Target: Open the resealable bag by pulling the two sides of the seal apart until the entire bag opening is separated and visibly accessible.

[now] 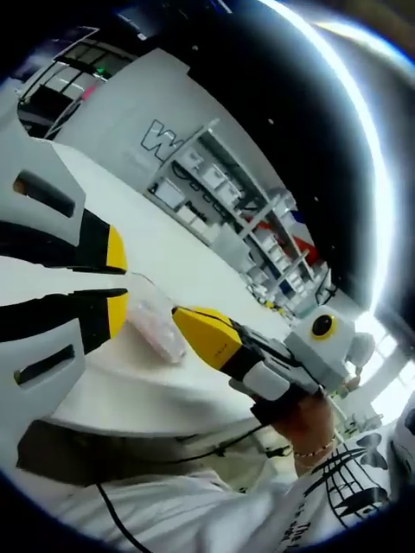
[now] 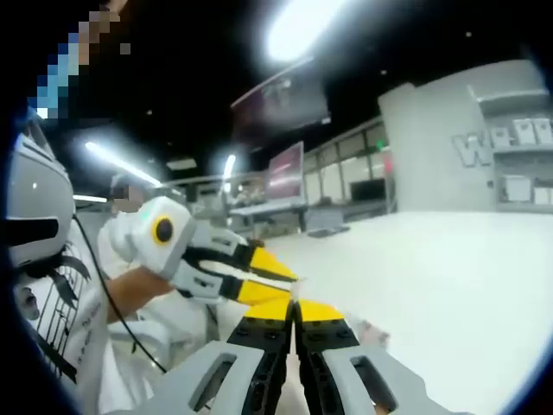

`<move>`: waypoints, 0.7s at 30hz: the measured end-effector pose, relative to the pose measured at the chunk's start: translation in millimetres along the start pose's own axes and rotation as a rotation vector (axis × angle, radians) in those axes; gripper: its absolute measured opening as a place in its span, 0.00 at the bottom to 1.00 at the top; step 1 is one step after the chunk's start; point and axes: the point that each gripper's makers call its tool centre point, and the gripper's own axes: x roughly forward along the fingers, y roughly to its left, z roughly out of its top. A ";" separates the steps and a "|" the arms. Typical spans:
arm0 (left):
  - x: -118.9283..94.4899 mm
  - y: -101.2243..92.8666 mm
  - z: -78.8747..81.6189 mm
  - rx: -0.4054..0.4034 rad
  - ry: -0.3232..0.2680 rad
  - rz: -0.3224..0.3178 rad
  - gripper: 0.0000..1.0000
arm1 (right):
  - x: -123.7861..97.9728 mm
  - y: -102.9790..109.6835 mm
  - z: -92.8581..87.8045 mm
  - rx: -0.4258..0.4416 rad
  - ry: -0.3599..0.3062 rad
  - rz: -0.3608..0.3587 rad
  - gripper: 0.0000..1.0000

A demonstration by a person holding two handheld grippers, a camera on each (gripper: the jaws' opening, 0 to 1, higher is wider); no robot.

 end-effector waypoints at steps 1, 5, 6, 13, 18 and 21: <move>0.4 -0.2 -0.9 0.014 0.007 0.000 0.07 | 0.4 0.9 -0.2 0.001 0.000 0.003 0.00; 0.8 -0.5 -2.7 0.062 0.023 0.004 0.06 | 1.6 2.9 -2.1 0.004 0.005 0.010 0.00; 0.8 -0.8 -2.8 0.067 0.023 0.003 0.05 | 1.8 3.0 -2.7 0.006 0.007 0.011 0.00; 2.6 -1.4 -4.2 0.100 0.034 -0.001 0.02 | 2.8 4.4 -3.5 0.016 0.011 0.019 0.00; 3.1 -2.3 -4.9 0.118 0.038 -0.006 0.01 | 3.3 5.2 -5.6 0.031 0.021 0.022 0.00; 2.5 -5.3 -8.1 0.148 0.051 -0.012 0.01 | 2.0 6.7 -10.6 0.073 0.053 0.044 0.03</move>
